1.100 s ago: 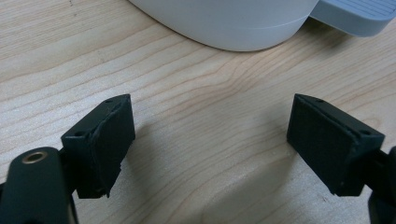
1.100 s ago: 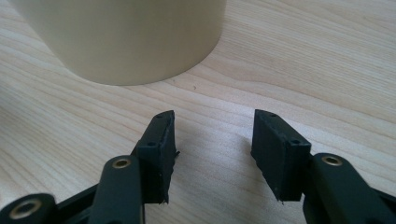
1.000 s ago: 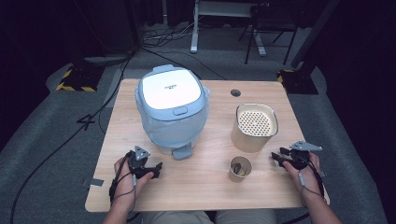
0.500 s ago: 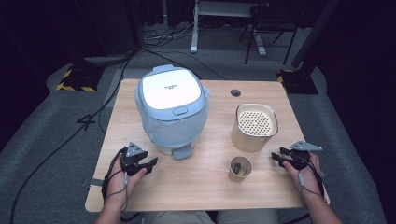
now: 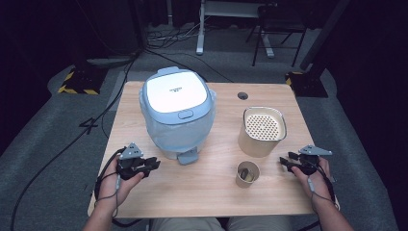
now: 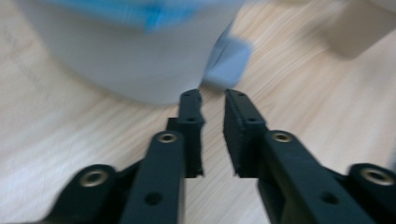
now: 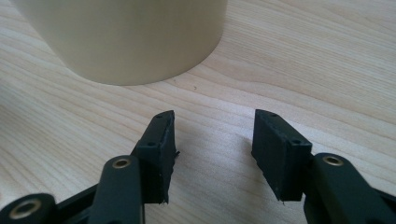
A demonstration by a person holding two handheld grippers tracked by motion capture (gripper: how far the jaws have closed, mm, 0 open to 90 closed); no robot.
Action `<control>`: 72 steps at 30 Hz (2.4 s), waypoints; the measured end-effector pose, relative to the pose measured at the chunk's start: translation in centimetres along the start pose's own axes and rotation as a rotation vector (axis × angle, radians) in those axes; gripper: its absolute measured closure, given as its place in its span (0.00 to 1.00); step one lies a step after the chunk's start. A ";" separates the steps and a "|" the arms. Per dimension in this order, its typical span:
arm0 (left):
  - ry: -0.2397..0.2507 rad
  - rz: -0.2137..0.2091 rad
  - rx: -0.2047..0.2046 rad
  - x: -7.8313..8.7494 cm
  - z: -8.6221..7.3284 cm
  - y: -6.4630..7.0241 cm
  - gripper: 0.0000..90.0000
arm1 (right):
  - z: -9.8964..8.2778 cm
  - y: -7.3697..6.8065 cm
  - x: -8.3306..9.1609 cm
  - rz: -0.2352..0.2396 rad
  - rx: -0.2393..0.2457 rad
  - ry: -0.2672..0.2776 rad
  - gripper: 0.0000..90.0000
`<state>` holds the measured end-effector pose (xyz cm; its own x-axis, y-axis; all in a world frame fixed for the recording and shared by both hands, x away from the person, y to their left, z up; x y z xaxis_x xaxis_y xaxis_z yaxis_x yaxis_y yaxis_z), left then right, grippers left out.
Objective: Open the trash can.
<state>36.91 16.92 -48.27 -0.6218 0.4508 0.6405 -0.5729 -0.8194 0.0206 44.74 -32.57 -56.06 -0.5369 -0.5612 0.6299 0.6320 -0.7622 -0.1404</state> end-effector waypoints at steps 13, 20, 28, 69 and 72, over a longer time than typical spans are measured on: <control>0.174 -0.211 -0.074 5.0 7.0 2.0 1.00 | 0.0 0.0 0.0 0.001 0.000 0.001 0.55; 0.282 -0.275 -0.089 7.3 10.6 2.8 1.00 | 0.0 0.0 0.0 0.000 0.000 0.001 0.55; 0.317 -0.264 -0.127 7.5 14.8 3.0 1.00 | 0.0 0.0 0.0 0.000 -0.001 0.001 0.55; 0.211 -0.043 -0.211 2.3 18.3 3.0 1.00 | 0.0 0.0 0.0 0.000 -0.004 0.002 0.55; 0.238 -0.036 -0.206 2.4 18.4 2.8 1.00 | 0.0 0.0 0.0 0.000 -0.004 0.002 0.55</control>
<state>43.67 9.17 -32.53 -0.6930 0.5683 0.4437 -0.6776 -0.7236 -0.1314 44.76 -32.57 -56.06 -0.5383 -0.5615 0.6285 0.6297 -0.7636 -0.1429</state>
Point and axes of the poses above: each handheld gripper's, and its own axes: x roughly backward along the jaws, z roughly out of its top, y roughly to its right, the point moved 9 cm from there along -x, roughly forward along the jaws, and after that the axes turned 13 degrees about z, right-handed, at the moved point
